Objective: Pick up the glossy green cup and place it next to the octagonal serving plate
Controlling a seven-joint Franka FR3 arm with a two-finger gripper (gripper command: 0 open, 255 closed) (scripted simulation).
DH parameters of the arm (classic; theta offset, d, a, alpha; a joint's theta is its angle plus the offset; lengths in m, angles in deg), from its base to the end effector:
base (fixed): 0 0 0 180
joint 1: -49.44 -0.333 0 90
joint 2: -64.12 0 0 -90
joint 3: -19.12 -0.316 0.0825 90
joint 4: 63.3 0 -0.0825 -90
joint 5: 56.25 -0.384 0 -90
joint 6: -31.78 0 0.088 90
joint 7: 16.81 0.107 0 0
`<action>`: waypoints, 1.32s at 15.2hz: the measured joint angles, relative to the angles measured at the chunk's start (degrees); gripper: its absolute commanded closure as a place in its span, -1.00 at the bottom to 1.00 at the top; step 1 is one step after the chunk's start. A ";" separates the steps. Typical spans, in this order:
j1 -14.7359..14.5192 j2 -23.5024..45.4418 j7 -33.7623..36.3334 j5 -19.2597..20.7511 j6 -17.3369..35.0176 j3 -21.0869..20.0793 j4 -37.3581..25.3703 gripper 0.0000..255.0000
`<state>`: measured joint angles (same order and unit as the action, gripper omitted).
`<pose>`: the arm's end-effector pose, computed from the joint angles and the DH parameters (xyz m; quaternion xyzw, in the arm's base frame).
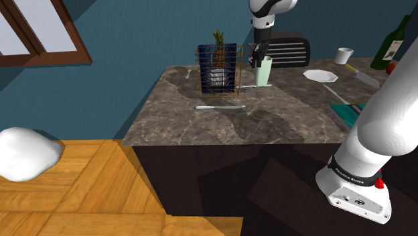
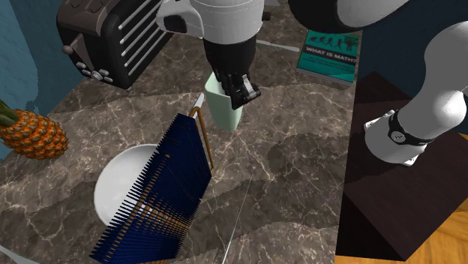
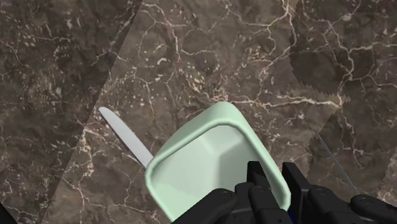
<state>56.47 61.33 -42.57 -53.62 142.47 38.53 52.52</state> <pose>0.4782 -0.2435 0.4664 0.9997 0.0030 -0.0253 0.0023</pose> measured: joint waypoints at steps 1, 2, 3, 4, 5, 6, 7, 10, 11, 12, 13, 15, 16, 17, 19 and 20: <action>0.04 -0.22 -0.10 0.07 -0.82 0.04 -0.61 1.00; 0.02 -0.34 -0.07 0.09 -1.80 0.01 -1.48 1.00; 0.01 -0.43 -0.06 0.12 -2.38 0.00 -1.98 1.00; 0.01 -0.62 -0.06 0.17 -3.08 -0.02 -2.49 1.00; 0.01 -0.70 -0.07 0.18 -3.75 -0.02 -3.09 1.00; 0.01 -0.78 -0.10 0.20 -4.58 -0.03 -3.82 1.00; 0.00 -0.84 -0.12 0.21 -5.45 -0.04 -4.64 1.00; -0.13 -1.19 0.09 0.27 -7.83 -0.21 -6.70 1.00; -0.06 -0.98 -0.12 0.21 -8.51 -0.12 -7.59 1.00; -0.08 -1.05 -0.11 0.22 -9.25 -0.14 -8.24 1.00; -0.12 -1.24 -0.03 0.27 -10.14 -0.20 -8.95 1.00; -0.10 -1.17 -0.17 0.23 -11.60 -0.17 -10.50 1.00; -0.12 -1.10 -0.16 0.20 -12.28 -0.20 -11.23 1.00; -0.14 -1.06 -0.16 0.18 -13.00 -0.22 -11.99 1.00; -0.19 -1.04 -0.14 0.16 -14.53 -0.27 -13.54 1.00; -0.19 -1.16 -0.16 0.19 -15.23 -0.28 -14.12 1.00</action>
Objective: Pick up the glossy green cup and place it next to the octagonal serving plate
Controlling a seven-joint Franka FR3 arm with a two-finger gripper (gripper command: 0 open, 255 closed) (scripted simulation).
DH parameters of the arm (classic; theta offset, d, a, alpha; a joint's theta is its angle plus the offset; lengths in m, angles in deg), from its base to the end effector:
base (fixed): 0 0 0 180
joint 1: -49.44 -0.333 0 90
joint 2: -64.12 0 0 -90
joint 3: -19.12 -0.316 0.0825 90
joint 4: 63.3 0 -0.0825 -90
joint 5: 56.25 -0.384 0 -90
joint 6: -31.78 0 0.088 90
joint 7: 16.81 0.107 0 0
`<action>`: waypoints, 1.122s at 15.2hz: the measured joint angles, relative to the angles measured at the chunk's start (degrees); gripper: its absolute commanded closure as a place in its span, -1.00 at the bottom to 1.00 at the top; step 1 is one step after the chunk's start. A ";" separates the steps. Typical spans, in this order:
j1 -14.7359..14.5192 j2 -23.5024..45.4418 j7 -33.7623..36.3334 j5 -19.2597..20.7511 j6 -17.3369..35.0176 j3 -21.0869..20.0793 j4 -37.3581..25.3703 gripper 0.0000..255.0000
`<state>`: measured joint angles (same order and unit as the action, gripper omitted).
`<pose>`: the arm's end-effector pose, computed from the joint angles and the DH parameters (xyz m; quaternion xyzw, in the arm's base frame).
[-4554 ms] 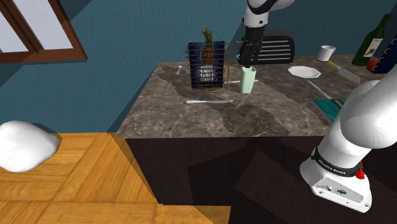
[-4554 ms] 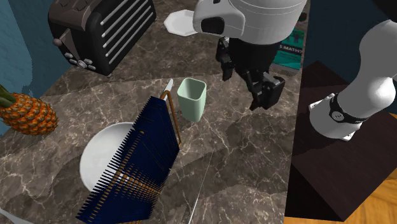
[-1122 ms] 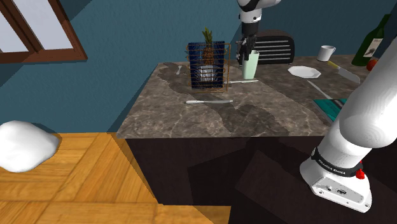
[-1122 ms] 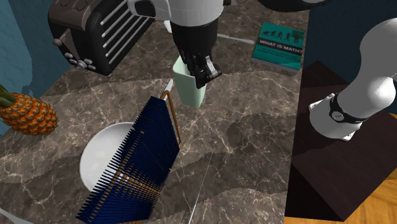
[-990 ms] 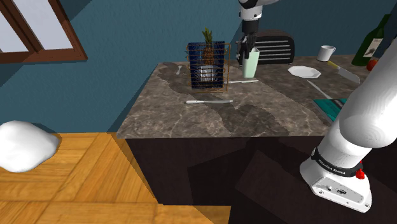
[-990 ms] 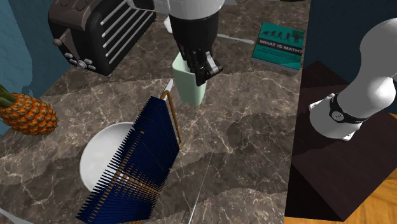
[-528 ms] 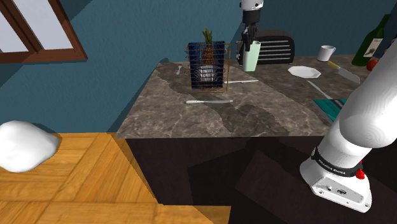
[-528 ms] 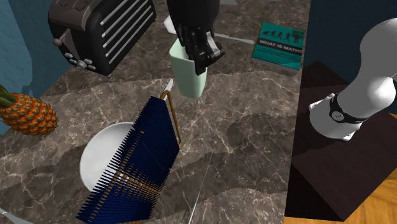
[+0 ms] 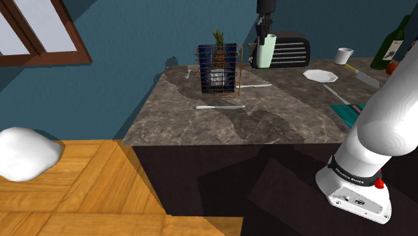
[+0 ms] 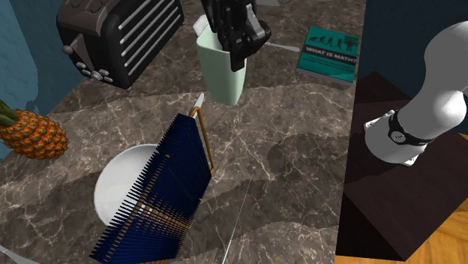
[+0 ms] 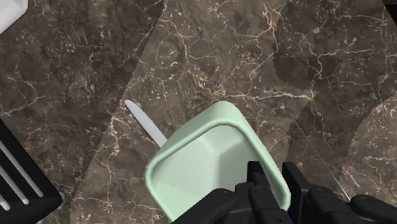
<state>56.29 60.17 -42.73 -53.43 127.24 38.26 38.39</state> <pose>0.4782 -0.2440 0.5715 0.9997 0.0029 -0.0253 0.0023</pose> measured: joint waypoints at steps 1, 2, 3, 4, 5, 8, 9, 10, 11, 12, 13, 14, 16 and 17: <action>-0.02 0.31 -0.02 -0.11 -0.73 -0.01 -1.03 1.00; 0.03 0.40 -0.20 -0.13 -1.48 0.05 -1.86 1.00; 0.02 0.41 -0.19 -0.14 -2.41 0.04 -2.81 1.00; 0.05 0.64 -0.32 -0.21 -3.22 0.08 -3.84 1.00; 0.01 0.85 -0.30 -0.29 -4.02 0.05 -4.84 1.00; 0.90 1.14 -2.22 -0.25 -5.58 1.05 -6.72 1.00; 1.43 0.83 -3.33 -0.07 -5.63 1.63 -6.52 1.00; 2.06 1.53 -4.68 -0.24 -5.41 2.37 -7.04 1.00; 2.70 2.21 -6.05 -0.40 -5.34 3.09 -7.61 1.00; 3.37 2.31 -7.44 -0.36 -5.47 3.81 -7.87 1.00; 4.14 2.78 -9.04 -0.47 -5.57 4.65 -8.47 1.00; 4.75 3.07 -10.30 -0.54 -5.70 5.29 -8.91 1.00; 6.32 4.22 -13.48 -0.92 -5.60 6.92 -10.00 1.00; 7.10 4.99 -15.04 -1.21 -5.83 7.69 -10.94 1.00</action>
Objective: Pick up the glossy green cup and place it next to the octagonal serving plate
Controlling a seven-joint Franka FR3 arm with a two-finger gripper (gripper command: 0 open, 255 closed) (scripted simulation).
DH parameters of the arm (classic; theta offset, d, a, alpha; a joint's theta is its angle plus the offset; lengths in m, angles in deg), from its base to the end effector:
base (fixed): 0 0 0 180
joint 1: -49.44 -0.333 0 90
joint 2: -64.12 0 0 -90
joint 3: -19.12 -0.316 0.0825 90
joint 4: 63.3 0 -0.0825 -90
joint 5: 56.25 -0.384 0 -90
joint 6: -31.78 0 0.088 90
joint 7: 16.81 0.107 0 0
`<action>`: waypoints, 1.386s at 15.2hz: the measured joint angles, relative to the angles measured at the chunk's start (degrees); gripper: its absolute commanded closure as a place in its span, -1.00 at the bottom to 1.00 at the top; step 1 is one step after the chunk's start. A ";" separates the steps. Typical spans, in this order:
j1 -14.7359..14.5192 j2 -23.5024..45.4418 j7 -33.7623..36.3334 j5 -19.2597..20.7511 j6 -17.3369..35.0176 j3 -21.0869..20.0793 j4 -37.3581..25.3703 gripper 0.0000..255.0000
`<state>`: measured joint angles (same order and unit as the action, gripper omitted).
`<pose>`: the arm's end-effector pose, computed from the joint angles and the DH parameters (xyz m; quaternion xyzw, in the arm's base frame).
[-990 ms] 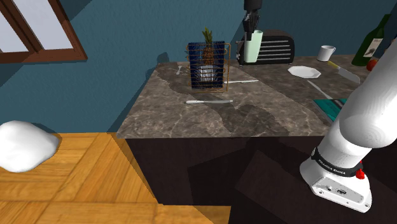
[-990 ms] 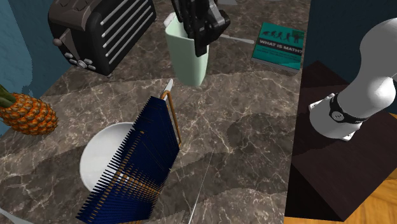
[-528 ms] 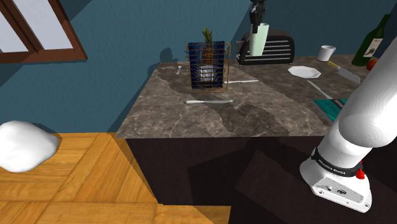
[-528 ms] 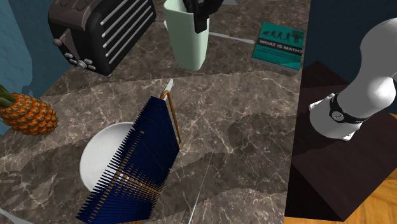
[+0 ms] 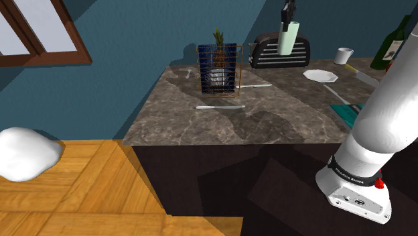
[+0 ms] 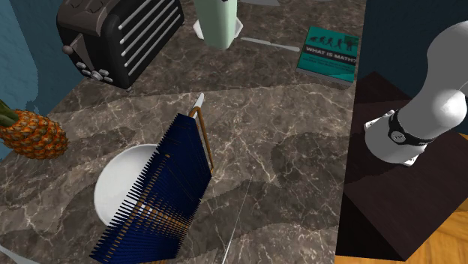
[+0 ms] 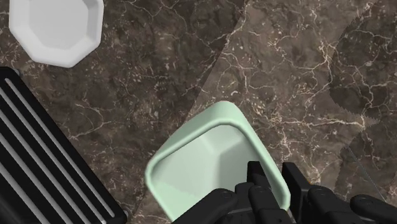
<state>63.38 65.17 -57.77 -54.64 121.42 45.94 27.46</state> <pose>0.4222 -0.3649 0.6087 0.9997 0.0019 -0.0255 0.0020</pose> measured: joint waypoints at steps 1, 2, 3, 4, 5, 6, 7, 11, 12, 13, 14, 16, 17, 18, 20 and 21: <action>0.85 1.07 -1.64 -0.46 -0.17 0.79 -1.19 1.00; 1.72 2.43 -3.26 -1.06 -0.46 1.54 -2.72 1.00; 2.51 3.20 -4.70 -1.43 -0.57 2.17 -3.53 1.00; 3.55 4.37 -6.45 -1.99 -0.82 2.95 -4.83 1.00; 4.29 5.12 -7.69 -2.37 -1.31 3.47 -5.98 1.00; 5.23 5.79 -9.22 -2.73 -1.05 4.11 -6.33 1.00; 6.56 7.63 -11.13 -3.71 -1.57 4.87 -8.47 1.00; 11.61 13.08 -17.63 -6.80 -2.93 7.01 -14.54 1.00; 13.02 14.64 -19.12 -7.70 -3.52 7.39 -16.48 1.00; 14.54 16.46 -20.53 -8.74 -4.21 7.69 -18.76 1.00; 16.81 19.33 -22.24 -10.35 -5.84 7.93 -22.95 1.00; 20.50 23.28 -24.79 -12.56 -7.75 8.13 -28.47 1.00; 22.62 25.54 -26.02 -13.77 -8.80 8.10 -31.61 1.00; 25.27 28.22 -27.30 -15.17 -10.43 7.98 -35.83 1.00; 25.95 28.85 -28.02 -15.48 -9.63 7.98 -35.54 1.00; 25.95 28.96 -28.16 -15.52 -8.91 7.96 -34.92 1.00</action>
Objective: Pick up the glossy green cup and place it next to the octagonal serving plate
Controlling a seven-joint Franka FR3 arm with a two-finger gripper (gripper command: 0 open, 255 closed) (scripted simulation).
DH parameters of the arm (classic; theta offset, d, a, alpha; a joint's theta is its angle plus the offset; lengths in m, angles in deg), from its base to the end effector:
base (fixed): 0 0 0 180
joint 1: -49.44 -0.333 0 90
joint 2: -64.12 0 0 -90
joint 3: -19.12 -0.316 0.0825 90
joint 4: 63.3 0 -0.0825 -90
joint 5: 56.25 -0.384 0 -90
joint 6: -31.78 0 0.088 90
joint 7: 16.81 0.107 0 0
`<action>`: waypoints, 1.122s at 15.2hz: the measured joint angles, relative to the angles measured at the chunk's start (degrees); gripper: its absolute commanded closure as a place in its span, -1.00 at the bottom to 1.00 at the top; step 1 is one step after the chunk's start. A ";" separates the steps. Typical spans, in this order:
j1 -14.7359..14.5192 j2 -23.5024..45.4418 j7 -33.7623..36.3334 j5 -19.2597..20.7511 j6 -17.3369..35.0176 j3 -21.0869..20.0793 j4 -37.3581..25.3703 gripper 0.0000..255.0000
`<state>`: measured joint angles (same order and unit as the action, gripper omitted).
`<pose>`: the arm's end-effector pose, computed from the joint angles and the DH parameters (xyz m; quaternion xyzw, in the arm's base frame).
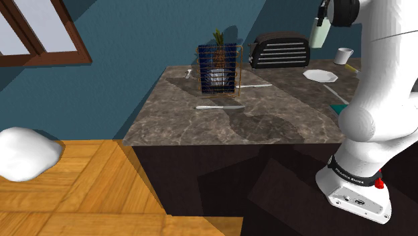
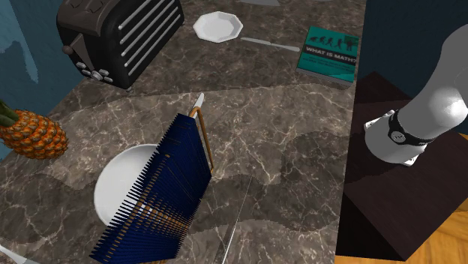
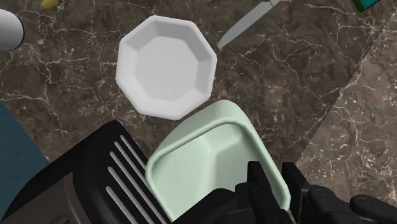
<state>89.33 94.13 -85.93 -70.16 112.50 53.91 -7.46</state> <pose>0.3201 -0.5913 0.5989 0.9997 0.0025 -0.0257 0.0019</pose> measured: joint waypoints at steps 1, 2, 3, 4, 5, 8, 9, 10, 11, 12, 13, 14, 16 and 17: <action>-0.40 -0.40 -0.07 0.21 1.00 0.07 1.44 1.00; -0.84 -0.75 -0.01 0.40 1.94 0.11 2.73 1.00; -1.46 -1.50 -0.05 0.77 3.19 0.23 4.75 1.00; -1.85 -1.87 -0.07 0.96 4.31 0.28 6.24 1.00; -2.33 -2.36 -0.04 1.21 5.38 0.34 7.82 1.00; -3.32 -3.12 0.14 1.62 8.07 0.38 11.28 1.00; -3.41 -3.17 0.03 1.64 8.86 0.39 12.12 1.00; -3.62 -3.37 -0.03 1.73 9.82 0.42 13.31 1.00; -4.07 -3.92 0.01 2.00 10.87 0.48 14.90 1.00; -4.22 -4.01 -0.03 2.04 11.67 0.48 15.79 1.00; -4.59 -4.34 0.06 2.20 12.64 0.49 17.09 1.00; -4.62 -4.16 0.01 2.11 13.42 0.44 17.70 1.00; -4.96 -4.38 -0.02 2.21 15.04 0.43 19.58 1.00; -5.16 -4.52 -0.02 2.25 15.95 0.42 20.63 1.00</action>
<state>84.17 89.61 -85.95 -67.91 128.45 54.33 13.17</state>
